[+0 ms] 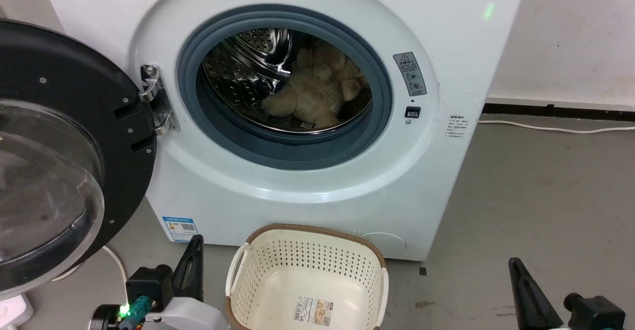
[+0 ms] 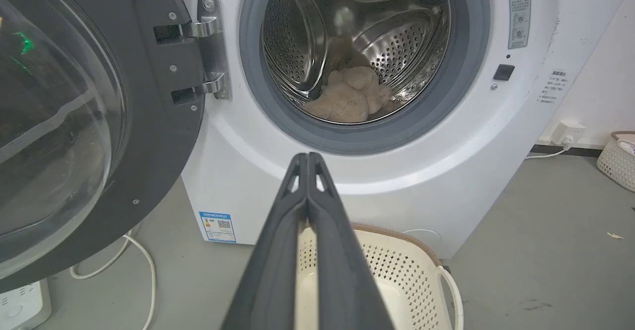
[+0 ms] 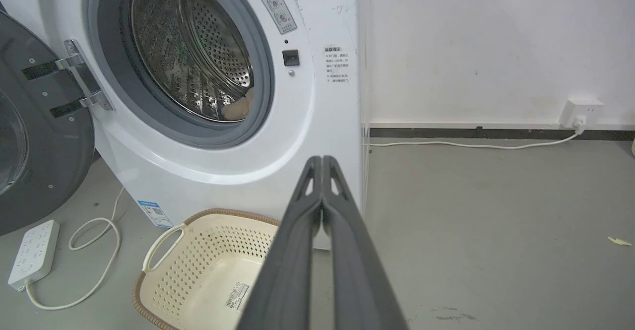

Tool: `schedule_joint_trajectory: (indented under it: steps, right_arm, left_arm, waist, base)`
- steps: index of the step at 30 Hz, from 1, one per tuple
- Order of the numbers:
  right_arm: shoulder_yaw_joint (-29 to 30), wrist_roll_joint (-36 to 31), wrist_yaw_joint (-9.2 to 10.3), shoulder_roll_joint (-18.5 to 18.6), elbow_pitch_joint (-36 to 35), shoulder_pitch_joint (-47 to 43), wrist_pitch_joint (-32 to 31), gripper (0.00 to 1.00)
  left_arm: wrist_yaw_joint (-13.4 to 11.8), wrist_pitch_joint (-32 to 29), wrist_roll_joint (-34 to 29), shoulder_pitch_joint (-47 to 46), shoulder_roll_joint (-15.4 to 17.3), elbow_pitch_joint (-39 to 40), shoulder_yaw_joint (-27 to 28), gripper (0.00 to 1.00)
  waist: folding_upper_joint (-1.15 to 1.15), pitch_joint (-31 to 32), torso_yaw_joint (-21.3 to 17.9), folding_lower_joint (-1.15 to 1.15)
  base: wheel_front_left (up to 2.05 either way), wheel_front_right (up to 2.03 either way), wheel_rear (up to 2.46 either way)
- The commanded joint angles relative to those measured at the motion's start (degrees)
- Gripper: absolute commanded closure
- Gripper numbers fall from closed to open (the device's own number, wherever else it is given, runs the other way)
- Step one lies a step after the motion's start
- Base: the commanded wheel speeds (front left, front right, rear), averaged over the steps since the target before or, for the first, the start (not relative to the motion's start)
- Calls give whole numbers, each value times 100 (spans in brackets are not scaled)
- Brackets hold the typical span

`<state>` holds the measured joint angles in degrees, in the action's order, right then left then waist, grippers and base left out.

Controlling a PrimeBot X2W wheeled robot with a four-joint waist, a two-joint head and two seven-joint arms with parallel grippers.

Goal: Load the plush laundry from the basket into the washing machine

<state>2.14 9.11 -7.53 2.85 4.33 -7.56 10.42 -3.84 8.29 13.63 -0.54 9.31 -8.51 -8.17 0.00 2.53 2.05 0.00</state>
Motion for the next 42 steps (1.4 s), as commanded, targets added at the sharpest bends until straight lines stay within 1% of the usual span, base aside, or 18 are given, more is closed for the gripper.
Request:
schedule_joint_trajectory:
  steps: [1, 42]
  right_arm:
    - [-13, -32, 1, 1, -41, 137, -18, 100]
    - [-117, -487, 3, 2, -244, 457, -548, 100]
  left_arm:
    - [42, -22, -54, 16, -36, 48, 41, 100]
    - [219, -439, -731, 36, -350, 464, 442, 100]
  waist:
    - [0, -1, -1, 0]
    - [0, -131, -107, 0]
  base:
    - [0, 0, 0]
    - [0, 0, 0]
